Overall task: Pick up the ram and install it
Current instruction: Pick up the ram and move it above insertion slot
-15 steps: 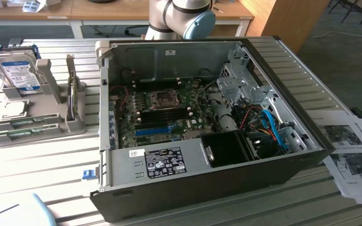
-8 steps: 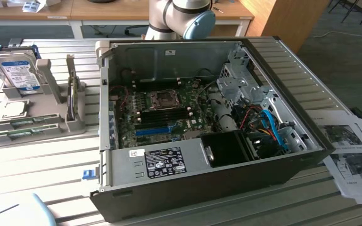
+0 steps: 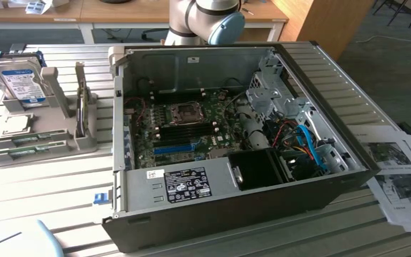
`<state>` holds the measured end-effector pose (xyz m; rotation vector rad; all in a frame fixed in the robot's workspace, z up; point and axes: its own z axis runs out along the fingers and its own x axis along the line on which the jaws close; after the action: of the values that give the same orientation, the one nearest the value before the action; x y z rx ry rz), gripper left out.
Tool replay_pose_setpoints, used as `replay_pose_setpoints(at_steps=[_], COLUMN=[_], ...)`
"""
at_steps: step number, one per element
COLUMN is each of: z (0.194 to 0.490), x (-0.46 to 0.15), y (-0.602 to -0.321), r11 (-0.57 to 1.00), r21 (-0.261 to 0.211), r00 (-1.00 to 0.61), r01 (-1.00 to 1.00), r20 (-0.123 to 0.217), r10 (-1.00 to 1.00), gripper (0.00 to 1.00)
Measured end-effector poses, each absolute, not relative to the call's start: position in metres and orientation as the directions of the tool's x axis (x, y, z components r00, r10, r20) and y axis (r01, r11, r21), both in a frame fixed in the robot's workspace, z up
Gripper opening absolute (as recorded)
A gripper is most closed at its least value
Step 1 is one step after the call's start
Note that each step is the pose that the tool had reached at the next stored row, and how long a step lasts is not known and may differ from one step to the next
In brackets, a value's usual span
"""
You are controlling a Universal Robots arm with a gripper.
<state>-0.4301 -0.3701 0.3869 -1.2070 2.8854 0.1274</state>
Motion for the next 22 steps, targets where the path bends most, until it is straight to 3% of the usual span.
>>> replay_pose_setpoints(at_steps=[22], z=[0.3870], x=[-0.4301], y=[-0.3701], r11=[0.563], r21=[0.083], r00=[-0.568], r01=[-0.822], r20=[-0.057], r10=[-0.821], gripper=[0.09])
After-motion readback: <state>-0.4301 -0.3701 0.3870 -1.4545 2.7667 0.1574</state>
